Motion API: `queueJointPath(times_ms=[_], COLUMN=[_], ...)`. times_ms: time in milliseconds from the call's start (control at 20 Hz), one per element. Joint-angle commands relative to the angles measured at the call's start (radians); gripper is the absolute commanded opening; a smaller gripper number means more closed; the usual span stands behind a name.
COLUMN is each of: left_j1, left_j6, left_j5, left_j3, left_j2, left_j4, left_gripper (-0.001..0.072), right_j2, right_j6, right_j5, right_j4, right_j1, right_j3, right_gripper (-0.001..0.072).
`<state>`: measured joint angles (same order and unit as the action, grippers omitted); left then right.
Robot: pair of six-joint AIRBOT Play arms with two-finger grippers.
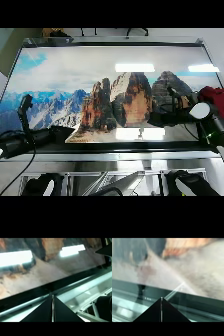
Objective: Fold the shirts.
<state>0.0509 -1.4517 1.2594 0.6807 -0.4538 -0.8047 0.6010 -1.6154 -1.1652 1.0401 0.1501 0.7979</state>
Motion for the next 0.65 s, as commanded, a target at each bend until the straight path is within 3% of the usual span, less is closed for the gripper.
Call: queueJointPath(times_ms=[0, 600], left_j1=[0.0, 0.0], left_j6=[-0.008, -0.008], left_j5=[-0.027, -0.069], left_j3=[-0.136, -0.204], left_j2=[0.105, 0.289], left_j4=[0.038, 0.038], left_gripper=[0.001, 0.0012], right_j2=[-0.022, -0.022], right_j6=[-0.011, -0.011], right_j5=[0.065, 0.032], right_j4=[-0.021, -0.057], right_j1=[0.089, 0.088], right_j3=[-0.074, -0.074], right_gripper=[0.0028, 0.0028])
